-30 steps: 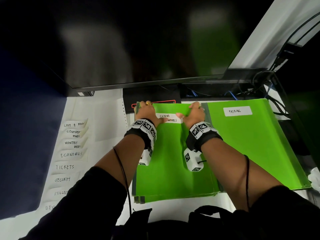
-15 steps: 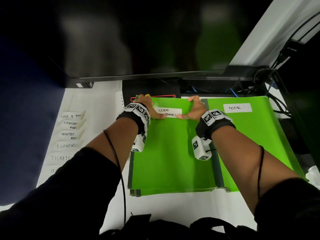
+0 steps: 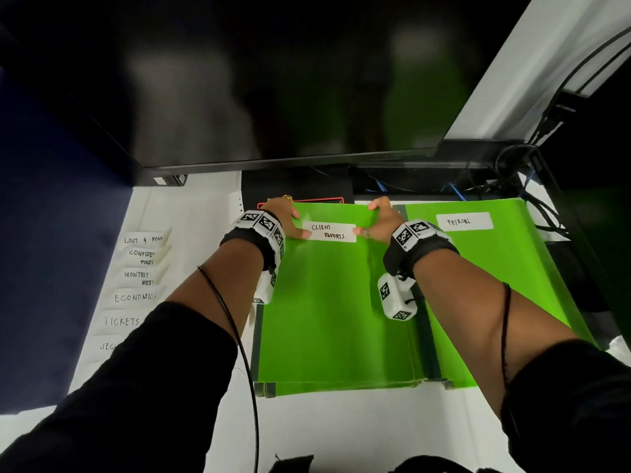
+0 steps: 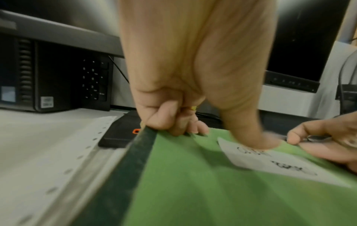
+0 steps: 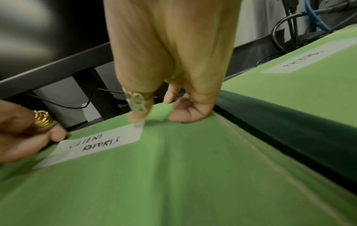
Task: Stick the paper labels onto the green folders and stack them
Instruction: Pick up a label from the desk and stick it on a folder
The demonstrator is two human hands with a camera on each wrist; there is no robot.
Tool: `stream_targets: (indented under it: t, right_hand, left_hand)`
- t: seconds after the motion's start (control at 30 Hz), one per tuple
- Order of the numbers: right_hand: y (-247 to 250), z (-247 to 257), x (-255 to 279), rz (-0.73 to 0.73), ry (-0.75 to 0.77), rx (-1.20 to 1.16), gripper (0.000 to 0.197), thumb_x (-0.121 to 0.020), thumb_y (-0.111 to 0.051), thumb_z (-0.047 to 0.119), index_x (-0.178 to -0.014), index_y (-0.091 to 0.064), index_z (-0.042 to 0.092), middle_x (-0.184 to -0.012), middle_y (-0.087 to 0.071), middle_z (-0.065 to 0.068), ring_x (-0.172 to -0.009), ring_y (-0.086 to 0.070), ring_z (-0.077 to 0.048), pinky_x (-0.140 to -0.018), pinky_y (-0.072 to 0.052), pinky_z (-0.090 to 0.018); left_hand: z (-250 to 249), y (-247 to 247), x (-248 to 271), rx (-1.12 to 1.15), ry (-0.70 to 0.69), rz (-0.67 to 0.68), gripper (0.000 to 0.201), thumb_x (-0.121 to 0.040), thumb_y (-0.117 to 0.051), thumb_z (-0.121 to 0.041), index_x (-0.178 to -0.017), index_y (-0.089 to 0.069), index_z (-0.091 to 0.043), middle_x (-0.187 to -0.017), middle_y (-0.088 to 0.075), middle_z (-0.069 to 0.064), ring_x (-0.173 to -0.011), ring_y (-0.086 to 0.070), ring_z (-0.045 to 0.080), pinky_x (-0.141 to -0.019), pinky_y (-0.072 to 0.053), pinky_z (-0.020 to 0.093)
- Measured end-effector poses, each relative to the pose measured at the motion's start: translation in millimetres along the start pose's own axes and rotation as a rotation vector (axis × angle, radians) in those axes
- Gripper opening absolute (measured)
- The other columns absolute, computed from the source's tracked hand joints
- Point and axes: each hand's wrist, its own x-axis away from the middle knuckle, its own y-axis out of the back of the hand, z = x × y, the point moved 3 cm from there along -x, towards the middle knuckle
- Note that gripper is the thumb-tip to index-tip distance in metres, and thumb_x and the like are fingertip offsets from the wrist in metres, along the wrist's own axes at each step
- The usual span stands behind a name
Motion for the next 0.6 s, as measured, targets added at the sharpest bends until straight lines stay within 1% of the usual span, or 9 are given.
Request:
stream_targets:
  t: [0.07, 0.1, 0.13, 0.17, 0.2, 0.33, 0.4, 0.5, 0.6]
  right_hand:
    - [-1.1, 1.2, 1.2, -0.044, -0.038, -0.052, 0.064, -0.081, -0.068, 0.045, -0.125, -0.034, 0.014, -0.114, -0.049, -0.007, -0.101, -0.052, -0.025, -0.085, -0.042, -0.033]
    - [-2.6, 1.9, 0.8, -0.072, -0.059, -0.044, 0.068, -0.081, -0.067, 0.048, -0.128, -0.033, 0.012, -0.119, -0.051, -0.009, -0.105, -0.053, -0.027, -0.088, -0.044, -0.035]
    - [-5.0, 2.5, -0.9, -0.096, -0.075, -0.017, 0.075, -0.080, -0.067, 0.049, -0.132, -0.031, 0.010, -0.128, -0.051, -0.010, -0.113, -0.053, -0.029, -0.093, -0.045, -0.038]
    - [-6.8, 4.1, -2.9, -0.112, -0.088, 0.010, 0.080, -0.079, -0.068, 0.049, -0.136, -0.028, 0.009, -0.135, -0.049, -0.011, -0.120, -0.051, -0.031, -0.096, -0.045, -0.039]
    - [-7.8, 6.5, -3.5, -0.115, -0.099, 0.028, 0.083, -0.079, -0.068, 0.048, -0.138, -0.026, 0.009, -0.138, -0.047, -0.013, -0.122, -0.050, -0.033, -0.098, -0.045, -0.040]
    - [-8.6, 14.1, -1.6, -0.093, -0.137, 0.055, 0.077, -0.082, -0.067, 0.042, -0.138, -0.025, 0.010, -0.136, -0.045, -0.016, -0.120, -0.051, -0.035, -0.097, -0.047, -0.043]
    - [-9.8, 14.8, -2.0, -0.111, -0.128, 0.058, 0.073, -0.083, -0.067, 0.040, -0.137, -0.028, 0.010, -0.133, -0.048, -0.016, -0.118, -0.053, -0.035, -0.095, -0.047, -0.041]
    - [-11.6, 11.5, -5.2, -0.116, -0.119, 0.014, 0.068, -0.083, -0.068, 0.035, -0.134, -0.033, 0.009, -0.133, -0.048, -0.016, -0.119, -0.052, -0.033, -0.097, -0.046, -0.040]
    - [-11.7, 8.6, -6.4, -0.123, -0.100, -0.014, 0.055, -0.082, -0.070, 0.031, -0.122, -0.039, 0.010, -0.128, -0.049, -0.012, -0.118, -0.052, -0.031, -0.097, -0.045, -0.038]
  left_hand:
    - [-6.2, -3.2, 0.0, -0.020, 0.045, -0.036, 0.084, -0.071, -0.054, -0.076, -0.117, -0.061, -0.006, -0.120, -0.059, 0.008, -0.112, -0.057, 0.025, -0.092, -0.047, 0.033]
    - [-9.8, -5.9, 0.9, -0.043, 0.089, -0.071, 0.091, -0.067, -0.048, -0.083, -0.113, -0.061, -0.005, -0.116, -0.060, 0.009, -0.107, -0.059, 0.026, -0.084, -0.048, 0.033]
    - [-13.3, -7.0, 3.0, -0.073, 0.116, -0.127, 0.093, -0.066, -0.046, -0.085, -0.110, -0.061, -0.005, -0.112, -0.061, 0.010, -0.103, -0.060, 0.026, -0.079, -0.049, 0.032]
    - [-16.6, -8.3, 4.5, -0.091, 0.137, -0.168, 0.089, -0.067, -0.049, -0.083, -0.110, -0.059, -0.005, -0.110, -0.061, 0.011, -0.102, -0.060, 0.027, -0.078, -0.050, 0.032]
    - [-17.3, -10.1, 4.2, -0.095, 0.145, -0.203, 0.085, -0.069, -0.052, -0.080, -0.111, -0.057, -0.006, -0.110, -0.060, 0.011, -0.102, -0.060, 0.027, -0.079, -0.051, 0.033]
    - [-11.6, -7.6, 0.9, 0.010, 0.140, -0.188, 0.067, -0.081, -0.058, -0.061, -0.119, -0.056, -0.006, -0.114, -0.062, 0.011, -0.105, -0.060, 0.026, -0.084, -0.050, 0.035]
    - [-8.9, -3.5, 1.5, 0.050, 0.116, -0.173, 0.056, -0.085, -0.060, -0.050, -0.119, -0.056, -0.006, -0.115, -0.062, 0.010, -0.106, -0.060, 0.026, -0.086, -0.049, 0.035]
    - [-3.9, -1.9, 2.7, 0.122, 0.083, -0.170, 0.043, -0.086, -0.063, -0.038, -0.113, -0.054, -0.006, -0.114, -0.062, 0.009, -0.107, -0.059, 0.027, -0.087, -0.047, 0.036]
    - [2.6, -3.3, 1.8, 0.169, 0.037, -0.172, 0.039, -0.085, -0.065, -0.033, -0.112, -0.054, -0.006, -0.114, -0.062, 0.009, -0.108, -0.058, 0.027, -0.091, -0.047, 0.036]
